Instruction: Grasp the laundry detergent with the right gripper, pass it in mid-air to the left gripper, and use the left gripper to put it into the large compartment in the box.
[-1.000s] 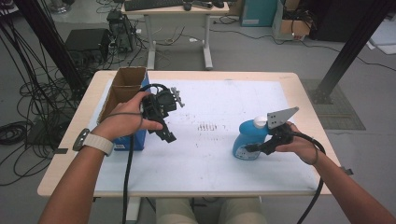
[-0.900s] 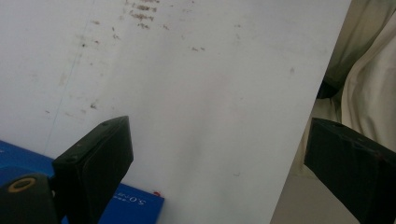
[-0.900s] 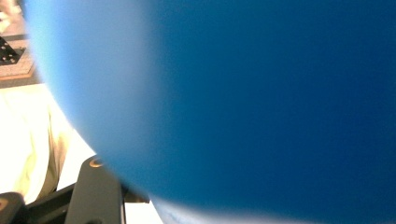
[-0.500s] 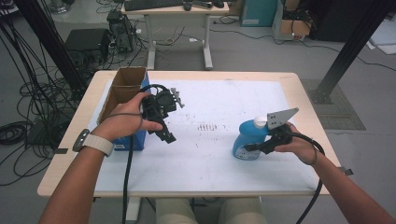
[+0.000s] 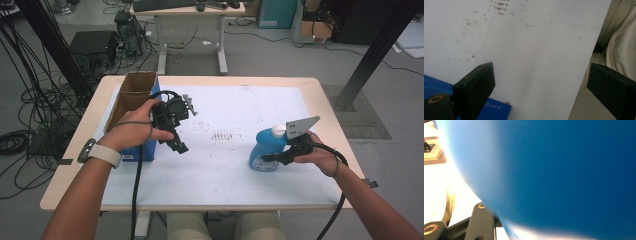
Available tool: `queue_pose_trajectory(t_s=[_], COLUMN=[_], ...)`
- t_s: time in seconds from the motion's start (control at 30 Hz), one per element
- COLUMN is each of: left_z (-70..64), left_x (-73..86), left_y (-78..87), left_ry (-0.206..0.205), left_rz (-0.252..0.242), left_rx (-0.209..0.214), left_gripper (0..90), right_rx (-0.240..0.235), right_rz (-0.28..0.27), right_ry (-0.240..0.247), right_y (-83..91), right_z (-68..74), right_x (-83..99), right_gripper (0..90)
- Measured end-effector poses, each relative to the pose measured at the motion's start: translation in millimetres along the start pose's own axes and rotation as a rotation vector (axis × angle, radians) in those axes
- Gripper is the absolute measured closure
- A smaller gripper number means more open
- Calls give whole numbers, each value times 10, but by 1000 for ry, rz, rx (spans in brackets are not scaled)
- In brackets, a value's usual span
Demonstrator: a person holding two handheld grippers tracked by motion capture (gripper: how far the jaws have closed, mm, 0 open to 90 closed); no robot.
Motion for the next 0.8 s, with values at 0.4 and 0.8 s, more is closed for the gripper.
queue_pose_trajectory(t_s=[0.4,0.8], left_z=[-4,-7], left_x=[-5,-6], left_y=[-8,0], left_ry=[-7,0], left_rz=[0,-1], left_rx=[9,2], left_gripper=[83,84], right_rx=[4,7], right_rz=[-11,-9], right_ry=[-11,-8], right_y=[3,6], right_z=[8,7], right_x=[8,10], right_gripper=[433,441])
Point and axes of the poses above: each handheld gripper's, and its own axes: y roughly backward along the jaws, x roughly out of its underside, z roughly to its left, the point moved 7 cm from there along -y, roughly forward along the jaws, and after that the axes turned 3 degrees about z, right-handed, at the moved point
